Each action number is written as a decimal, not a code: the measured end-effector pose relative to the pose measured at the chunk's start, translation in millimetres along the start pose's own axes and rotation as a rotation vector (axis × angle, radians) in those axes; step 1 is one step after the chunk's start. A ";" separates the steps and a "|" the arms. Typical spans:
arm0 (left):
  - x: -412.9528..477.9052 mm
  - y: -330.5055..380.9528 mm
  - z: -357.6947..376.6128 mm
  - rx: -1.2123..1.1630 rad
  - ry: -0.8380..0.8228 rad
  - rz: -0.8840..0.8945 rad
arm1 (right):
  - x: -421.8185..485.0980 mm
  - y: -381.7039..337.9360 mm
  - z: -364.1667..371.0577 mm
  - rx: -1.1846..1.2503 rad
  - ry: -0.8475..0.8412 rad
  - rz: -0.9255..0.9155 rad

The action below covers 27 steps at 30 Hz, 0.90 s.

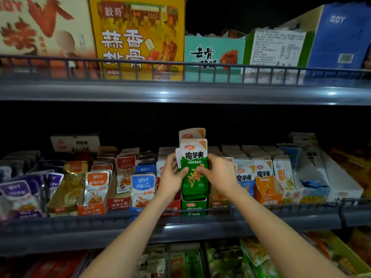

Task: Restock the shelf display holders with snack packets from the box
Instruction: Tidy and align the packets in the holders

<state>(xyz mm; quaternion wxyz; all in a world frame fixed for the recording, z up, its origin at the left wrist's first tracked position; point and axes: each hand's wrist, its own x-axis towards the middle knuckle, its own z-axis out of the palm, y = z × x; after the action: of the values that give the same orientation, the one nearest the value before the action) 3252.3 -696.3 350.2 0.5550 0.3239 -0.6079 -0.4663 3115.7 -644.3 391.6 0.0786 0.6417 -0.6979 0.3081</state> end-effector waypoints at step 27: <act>-1.1 5.0 -14.5 0.363 -0.089 -0.019 | 0.8 6.0 1.2 -0.071 -0.125 -0.033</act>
<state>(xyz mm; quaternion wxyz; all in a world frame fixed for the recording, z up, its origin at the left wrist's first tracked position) 3267.3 -696.5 353.7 0.4557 0.4033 -0.7030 -0.3680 3110.2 -645.7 389.1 0.0627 0.6678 -0.7014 0.2411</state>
